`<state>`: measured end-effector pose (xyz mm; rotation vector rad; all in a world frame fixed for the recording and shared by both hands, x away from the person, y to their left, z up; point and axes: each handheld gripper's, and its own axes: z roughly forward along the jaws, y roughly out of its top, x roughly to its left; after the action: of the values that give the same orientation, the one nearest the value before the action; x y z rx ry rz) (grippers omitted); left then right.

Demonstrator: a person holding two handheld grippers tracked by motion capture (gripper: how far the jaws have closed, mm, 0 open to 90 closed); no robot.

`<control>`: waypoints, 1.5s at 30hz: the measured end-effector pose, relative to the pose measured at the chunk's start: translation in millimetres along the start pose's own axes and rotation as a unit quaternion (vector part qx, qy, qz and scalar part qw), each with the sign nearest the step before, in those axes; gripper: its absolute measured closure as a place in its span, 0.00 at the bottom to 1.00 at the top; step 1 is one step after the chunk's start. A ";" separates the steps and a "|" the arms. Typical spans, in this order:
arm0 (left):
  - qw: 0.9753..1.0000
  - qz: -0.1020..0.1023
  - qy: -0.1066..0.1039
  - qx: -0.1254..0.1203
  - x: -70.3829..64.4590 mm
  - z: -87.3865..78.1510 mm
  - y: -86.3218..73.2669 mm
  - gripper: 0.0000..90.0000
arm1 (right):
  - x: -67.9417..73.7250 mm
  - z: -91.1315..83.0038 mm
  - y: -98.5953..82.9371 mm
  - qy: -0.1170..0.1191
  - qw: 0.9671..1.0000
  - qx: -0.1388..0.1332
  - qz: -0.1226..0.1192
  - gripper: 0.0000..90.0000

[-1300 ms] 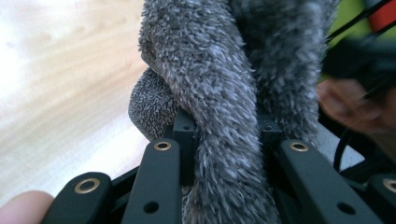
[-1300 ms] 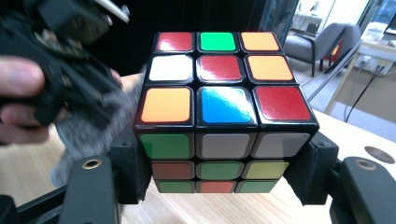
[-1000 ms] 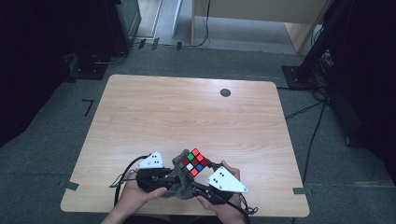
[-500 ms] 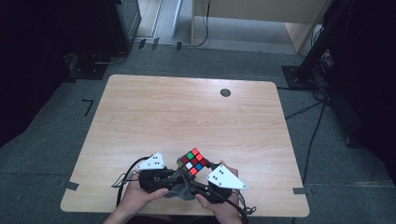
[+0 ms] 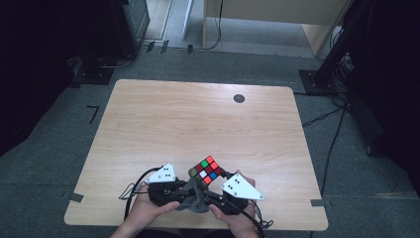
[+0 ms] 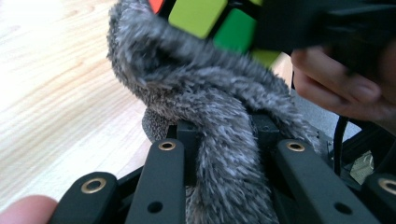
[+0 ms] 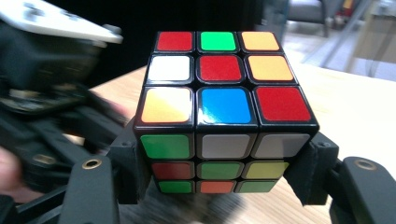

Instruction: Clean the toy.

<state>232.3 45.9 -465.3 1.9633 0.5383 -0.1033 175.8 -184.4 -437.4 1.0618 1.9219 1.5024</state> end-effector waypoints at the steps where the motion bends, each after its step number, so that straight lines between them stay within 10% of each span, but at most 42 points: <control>1: 1.000 -0.004 0.004 -0.002 2.4 -2.5 0.0 0.81 | -4.6 -0.7 -0.4 -0.009 1.000 0.003 0.007 0.38; 10: 0.995 -0.027 0.096 -0.007 14.6 -14.8 2.4 0.44 | -18.5 -4.9 -1.6 -0.051 0.999 0.007 0.007 0.38; 26: 0.992 -0.047 0.078 -0.089 -15.7 -39.7 34.5 0.18 | 9.0 11.7 -12.6 -0.043 0.997 0.033 -0.050 0.38; 33: 0.994 -0.032 0.087 -0.051 -27.5 -25.0 36.7 0.15 | 24.5 18.9 -17.2 -0.044 0.995 0.042 -0.080 0.38; 45: 0.989 -0.027 0.142 0.015 -32.5 -6.7 34.3 0.16 | 37.3 25.3 -19.9 -0.047 0.993 0.053 -0.090 0.38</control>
<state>216.3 29.3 -423.6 2.0051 0.7786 0.1370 167.6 -141.6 -460.2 0.9577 1.9906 1.2439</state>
